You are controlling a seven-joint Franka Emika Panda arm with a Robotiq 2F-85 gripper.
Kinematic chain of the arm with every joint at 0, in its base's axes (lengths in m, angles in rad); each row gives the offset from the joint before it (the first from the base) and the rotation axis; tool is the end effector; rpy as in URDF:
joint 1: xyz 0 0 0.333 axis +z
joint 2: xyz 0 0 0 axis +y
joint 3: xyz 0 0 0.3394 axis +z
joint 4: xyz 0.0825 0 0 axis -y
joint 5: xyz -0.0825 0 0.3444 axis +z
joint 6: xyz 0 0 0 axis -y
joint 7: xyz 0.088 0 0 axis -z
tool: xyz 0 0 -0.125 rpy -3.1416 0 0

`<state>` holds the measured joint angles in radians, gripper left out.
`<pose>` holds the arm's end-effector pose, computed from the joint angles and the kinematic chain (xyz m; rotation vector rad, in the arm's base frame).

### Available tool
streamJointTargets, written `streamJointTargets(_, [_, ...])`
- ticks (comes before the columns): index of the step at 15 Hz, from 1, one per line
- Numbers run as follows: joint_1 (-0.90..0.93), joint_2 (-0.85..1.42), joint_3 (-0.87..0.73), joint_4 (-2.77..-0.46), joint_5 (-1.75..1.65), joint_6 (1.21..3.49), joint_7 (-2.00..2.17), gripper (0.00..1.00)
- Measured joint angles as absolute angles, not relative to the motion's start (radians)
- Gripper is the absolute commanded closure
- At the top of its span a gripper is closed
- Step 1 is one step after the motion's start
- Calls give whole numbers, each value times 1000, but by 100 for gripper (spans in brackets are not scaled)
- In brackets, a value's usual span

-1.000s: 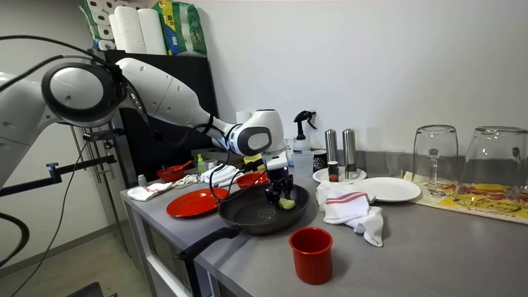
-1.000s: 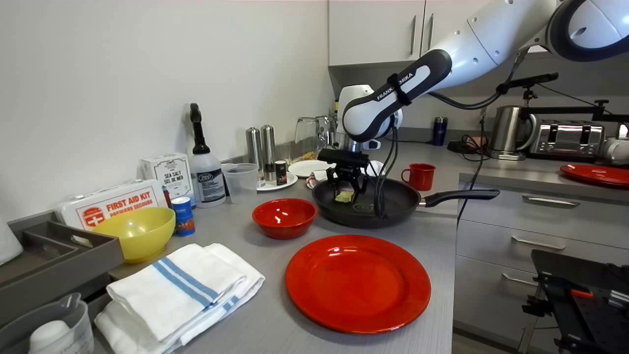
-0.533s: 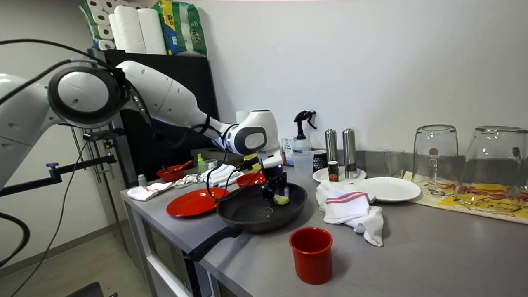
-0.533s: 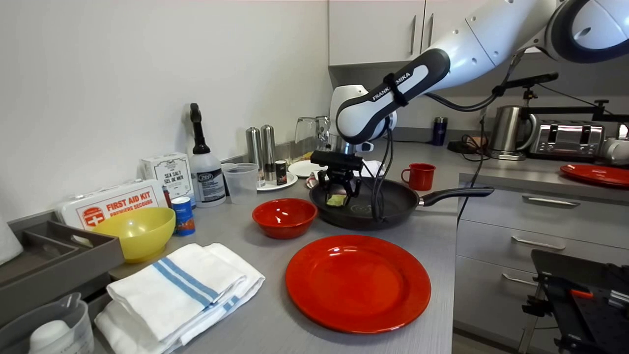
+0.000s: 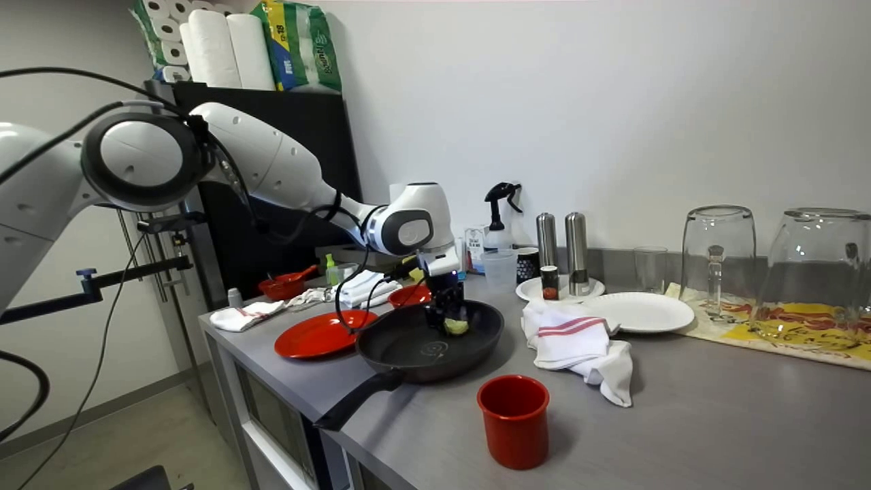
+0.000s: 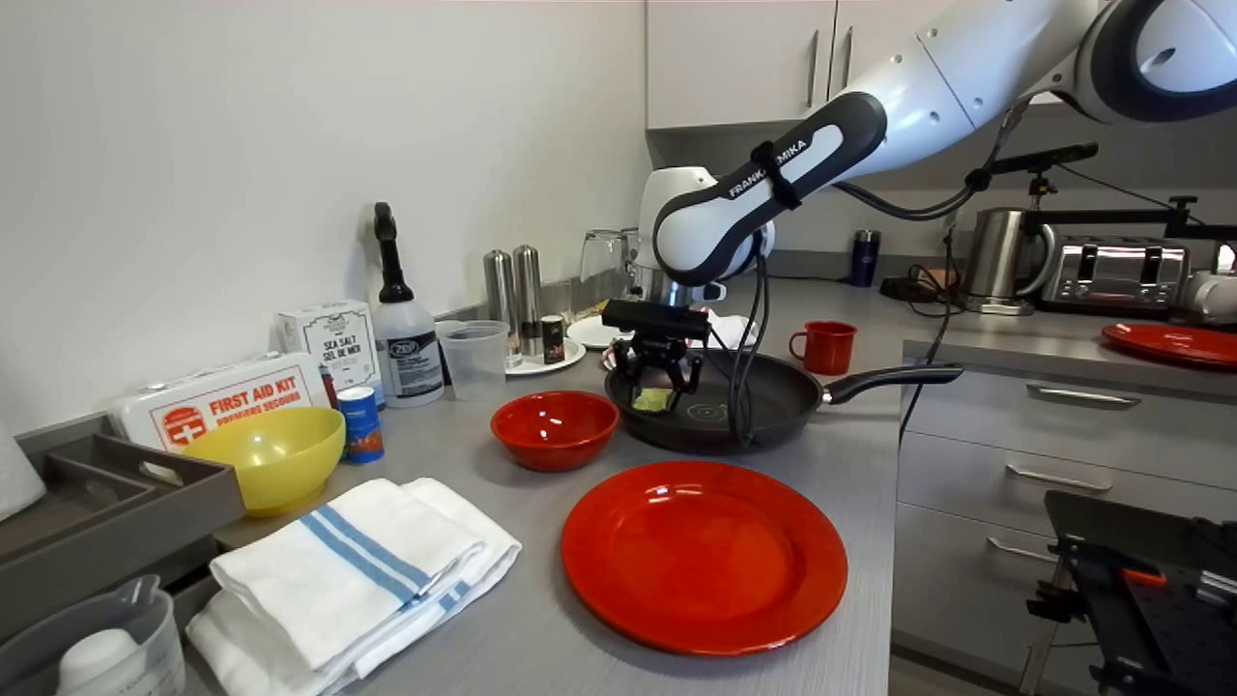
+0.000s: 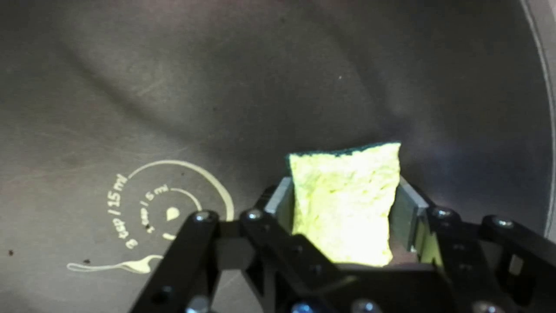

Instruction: Wipe the pan with the sponge

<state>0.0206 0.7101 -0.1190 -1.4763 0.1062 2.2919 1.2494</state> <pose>0.7119 -0.0491 0.2925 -2.3682 1.9560 -0.1370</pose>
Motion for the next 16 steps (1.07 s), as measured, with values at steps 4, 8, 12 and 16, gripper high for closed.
streamJointTargets(4, [21, 711, -135, -1476, 106, 2292, 1256, 72])
streamJointTargets(8, [11, 714, -172, -1476, 106, 2293, 1281, 72])
streamJointTargets(12, [-2, 714, -206, -1479, 106, 2293, 1303, 72])
streamJointTargets(16, [-6, 715, -224, -1480, 104, 2293, 1322, 72])
